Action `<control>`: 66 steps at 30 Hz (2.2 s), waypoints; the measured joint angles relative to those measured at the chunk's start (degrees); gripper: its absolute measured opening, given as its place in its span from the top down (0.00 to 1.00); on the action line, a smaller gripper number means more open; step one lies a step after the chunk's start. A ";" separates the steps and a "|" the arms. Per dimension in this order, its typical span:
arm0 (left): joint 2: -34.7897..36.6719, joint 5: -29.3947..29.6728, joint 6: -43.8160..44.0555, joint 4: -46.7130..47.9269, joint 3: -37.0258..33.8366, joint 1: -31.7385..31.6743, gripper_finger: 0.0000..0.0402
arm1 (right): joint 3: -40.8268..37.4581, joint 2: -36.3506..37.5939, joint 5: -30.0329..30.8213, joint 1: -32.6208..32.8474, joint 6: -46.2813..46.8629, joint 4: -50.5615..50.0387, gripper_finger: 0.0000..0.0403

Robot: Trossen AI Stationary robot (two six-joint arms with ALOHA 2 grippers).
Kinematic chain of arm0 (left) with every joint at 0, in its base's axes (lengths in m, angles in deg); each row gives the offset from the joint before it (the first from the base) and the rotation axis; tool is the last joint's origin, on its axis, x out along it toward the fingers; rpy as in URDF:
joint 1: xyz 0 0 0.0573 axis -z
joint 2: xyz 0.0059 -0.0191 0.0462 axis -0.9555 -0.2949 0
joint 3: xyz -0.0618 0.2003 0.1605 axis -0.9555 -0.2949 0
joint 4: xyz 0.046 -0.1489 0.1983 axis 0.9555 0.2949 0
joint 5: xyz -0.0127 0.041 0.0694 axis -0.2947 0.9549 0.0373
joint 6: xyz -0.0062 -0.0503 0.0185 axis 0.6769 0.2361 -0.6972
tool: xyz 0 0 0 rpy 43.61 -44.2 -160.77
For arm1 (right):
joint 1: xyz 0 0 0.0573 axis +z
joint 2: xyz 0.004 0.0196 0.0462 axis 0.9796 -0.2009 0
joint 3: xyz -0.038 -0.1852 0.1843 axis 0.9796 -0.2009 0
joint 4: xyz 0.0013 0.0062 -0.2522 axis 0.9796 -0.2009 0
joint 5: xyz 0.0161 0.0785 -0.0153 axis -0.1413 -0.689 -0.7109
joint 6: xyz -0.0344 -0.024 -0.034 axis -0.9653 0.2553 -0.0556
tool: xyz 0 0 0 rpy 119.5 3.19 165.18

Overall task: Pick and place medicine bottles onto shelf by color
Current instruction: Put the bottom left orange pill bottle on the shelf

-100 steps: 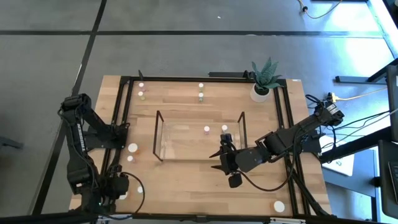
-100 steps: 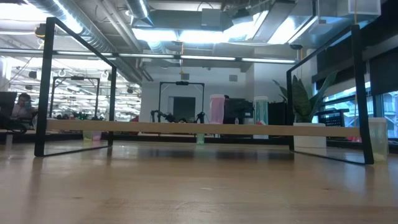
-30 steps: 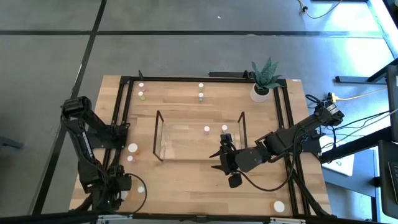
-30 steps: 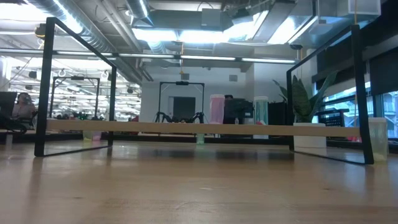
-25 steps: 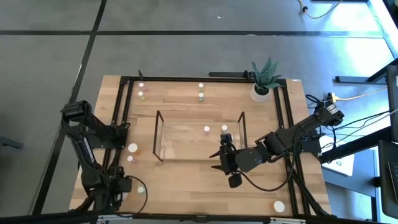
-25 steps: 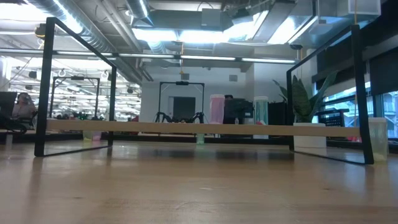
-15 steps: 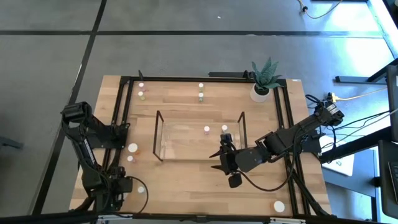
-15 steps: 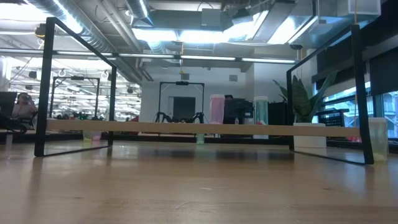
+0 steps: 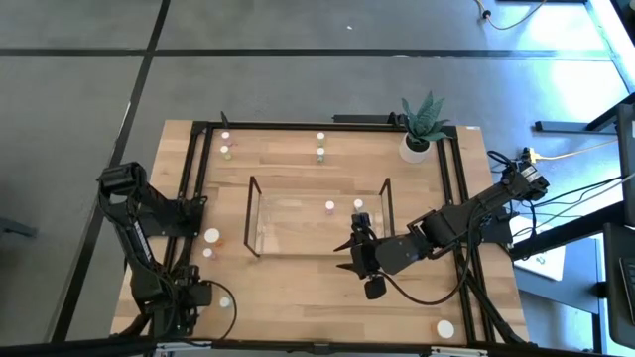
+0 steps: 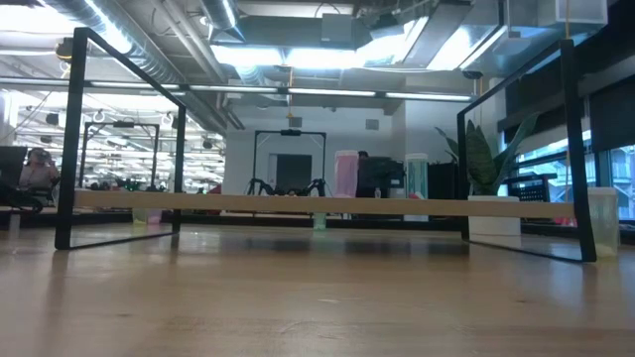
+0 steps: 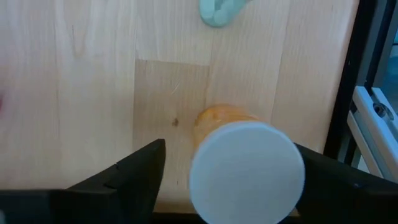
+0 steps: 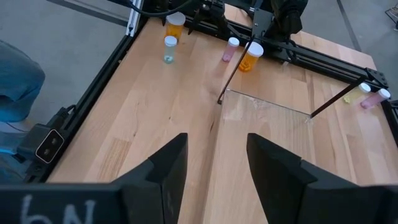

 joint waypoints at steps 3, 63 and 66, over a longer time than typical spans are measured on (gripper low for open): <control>0.01 0.34 -0.02 0.00 0.00 0.00 0.34 | 0.00 0.00 0.01 0.00 0.00 0.00 0.58; 18.27 1.88 7.08 0.50 0.14 -7.16 0.51 | 0.00 0.19 11.20 -0.07 4.62 -0.04 0.58; 21.08 4.02 5.83 0.47 0.15 -8.03 0.51 | 0.00 0.79 11.22 -0.07 6.13 -0.07 0.58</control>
